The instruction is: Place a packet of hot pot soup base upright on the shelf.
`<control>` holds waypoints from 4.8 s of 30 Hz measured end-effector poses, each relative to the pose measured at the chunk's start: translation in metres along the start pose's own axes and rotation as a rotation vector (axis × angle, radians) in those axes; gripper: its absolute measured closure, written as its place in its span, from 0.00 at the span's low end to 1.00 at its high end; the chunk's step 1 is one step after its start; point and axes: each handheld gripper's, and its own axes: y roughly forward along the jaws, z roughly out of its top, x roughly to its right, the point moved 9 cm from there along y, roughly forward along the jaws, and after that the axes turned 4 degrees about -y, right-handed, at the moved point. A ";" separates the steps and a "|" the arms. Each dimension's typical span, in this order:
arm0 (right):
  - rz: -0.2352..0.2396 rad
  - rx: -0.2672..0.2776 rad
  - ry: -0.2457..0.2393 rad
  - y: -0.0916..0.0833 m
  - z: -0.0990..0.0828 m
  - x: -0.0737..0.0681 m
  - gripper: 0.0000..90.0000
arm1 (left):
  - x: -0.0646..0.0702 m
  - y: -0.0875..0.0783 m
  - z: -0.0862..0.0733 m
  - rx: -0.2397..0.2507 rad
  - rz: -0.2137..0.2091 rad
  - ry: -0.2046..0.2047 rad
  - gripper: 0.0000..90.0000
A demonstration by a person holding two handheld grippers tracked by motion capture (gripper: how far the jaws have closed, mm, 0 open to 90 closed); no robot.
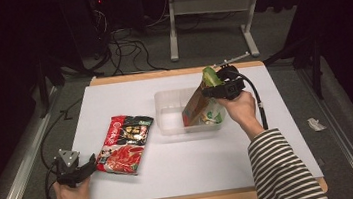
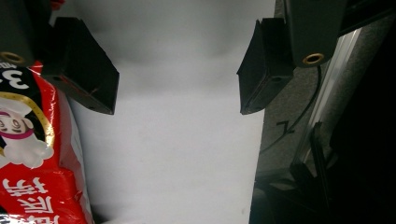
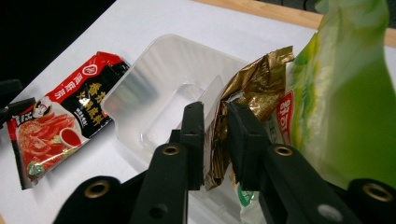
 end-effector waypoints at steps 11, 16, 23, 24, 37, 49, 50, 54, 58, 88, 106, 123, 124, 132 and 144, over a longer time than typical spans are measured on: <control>-0.040 0.086 -0.063 -0.028 0.000 -0.001 0.73 | 0.000 0.000 0.000 -0.003 -0.001 -0.001 0.33; -0.074 0.131 -0.092 -0.044 -0.011 0.001 0.68 | 0.000 0.001 0.000 -0.011 -0.004 0.000 0.33; -0.108 0.167 -0.127 -0.063 -0.024 -0.001 0.65 | 0.000 0.001 -0.001 -0.014 -0.005 0.000 0.33; -0.112 0.160 -0.133 -0.065 -0.028 0.000 0.64 | 0.000 0.001 -0.001 -0.014 -0.006 0.001 0.33; -0.192 0.157 -0.065 -0.073 -0.112 0.032 0.61 | 0.000 0.003 -0.001 -0.030 -0.037 -0.011 0.34; -0.274 0.115 0.043 -0.046 -0.182 0.077 0.57 | 0.001 0.004 -0.001 -0.061 -0.085 -0.027 0.35; -0.283 0.110 0.046 -0.044 -0.185 0.080 0.57 | 0.000 0.004 -0.001 -0.064 -0.092 -0.024 0.35; -0.307 0.086 0.058 -0.034 -0.198 0.088 0.56 | -0.001 0.002 0.001 -0.076 -0.103 -0.008 0.35; -0.345 0.055 0.054 -0.027 -0.205 0.097 0.55 | -0.004 -0.003 0.012 -0.060 -0.130 -0.020 0.35; -0.411 0.038 0.004 -0.018 -0.213 0.099 0.52 | 0.067 0.043 0.072 -0.261 -0.334 0.160 0.37; -0.428 0.046 -0.015 -0.017 -0.212 0.098 0.52 | 0.080 0.036 0.052 -0.337 -0.385 0.133 0.40; -0.435 0.043 -0.026 -0.017 -0.212 0.098 0.52 | 0.081 0.041 0.062 -0.363 -0.380 0.117 0.35; -0.436 0.043 -0.024 -0.017 -0.212 0.097 0.52 | 0.081 0.043 0.064 -0.367 -0.377 0.126 0.35; -0.446 0.043 -0.032 -0.017 -0.212 0.097 0.52 | 0.082 0.063 0.083 -0.347 -0.371 0.092 0.38; -0.449 0.044 -0.037 -0.017 -0.212 0.097 0.52 | 0.085 0.076 0.079 -0.381 -0.373 0.079 0.48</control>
